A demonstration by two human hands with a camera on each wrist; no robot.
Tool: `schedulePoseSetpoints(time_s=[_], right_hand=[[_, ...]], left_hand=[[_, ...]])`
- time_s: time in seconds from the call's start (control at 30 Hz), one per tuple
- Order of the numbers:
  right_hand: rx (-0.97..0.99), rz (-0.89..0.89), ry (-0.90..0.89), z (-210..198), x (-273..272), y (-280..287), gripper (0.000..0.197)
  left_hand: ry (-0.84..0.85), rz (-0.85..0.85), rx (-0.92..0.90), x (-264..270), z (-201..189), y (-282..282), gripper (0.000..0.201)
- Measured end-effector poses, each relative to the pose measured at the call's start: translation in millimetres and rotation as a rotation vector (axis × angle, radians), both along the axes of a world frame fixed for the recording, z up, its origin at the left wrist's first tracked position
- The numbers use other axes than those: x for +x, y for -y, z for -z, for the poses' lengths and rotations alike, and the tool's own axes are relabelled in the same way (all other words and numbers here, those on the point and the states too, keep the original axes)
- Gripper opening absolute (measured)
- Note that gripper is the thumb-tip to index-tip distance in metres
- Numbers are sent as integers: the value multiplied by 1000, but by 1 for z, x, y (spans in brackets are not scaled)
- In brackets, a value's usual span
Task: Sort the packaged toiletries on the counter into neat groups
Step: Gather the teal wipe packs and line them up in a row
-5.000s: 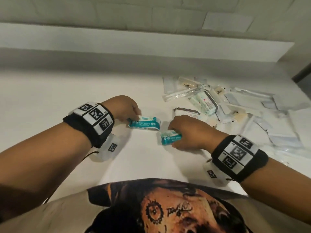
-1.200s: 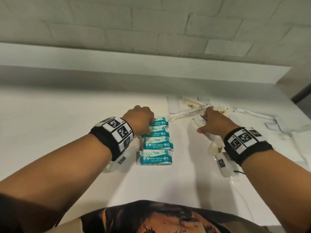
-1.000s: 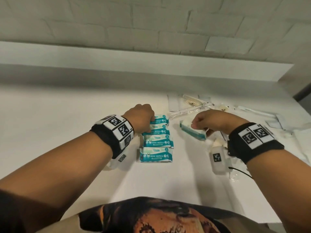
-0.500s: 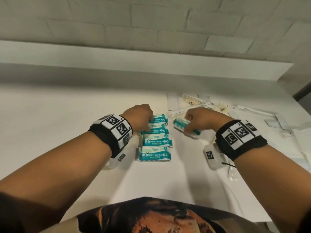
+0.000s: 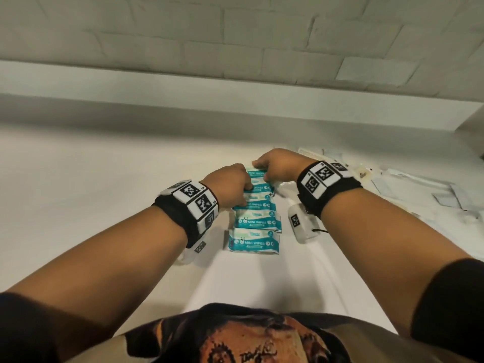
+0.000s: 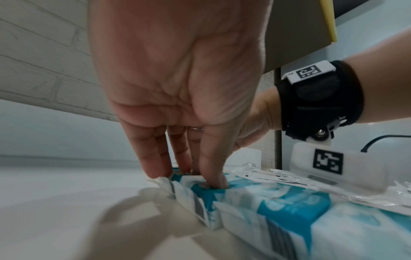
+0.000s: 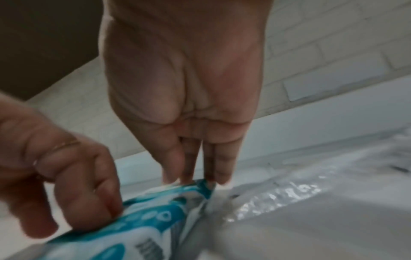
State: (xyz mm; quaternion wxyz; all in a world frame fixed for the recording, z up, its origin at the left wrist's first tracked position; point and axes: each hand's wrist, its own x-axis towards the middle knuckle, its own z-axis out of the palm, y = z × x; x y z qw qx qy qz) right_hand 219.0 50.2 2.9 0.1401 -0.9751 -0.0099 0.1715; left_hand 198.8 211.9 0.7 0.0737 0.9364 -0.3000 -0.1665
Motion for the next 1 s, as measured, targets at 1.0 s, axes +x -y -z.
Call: schedulePoseSetpoints(time_s=[1.0], right_hand=[[-362,-299,41,-1,69,-7,38]], left_hand=[[75,161,101,21,10,5,99]])
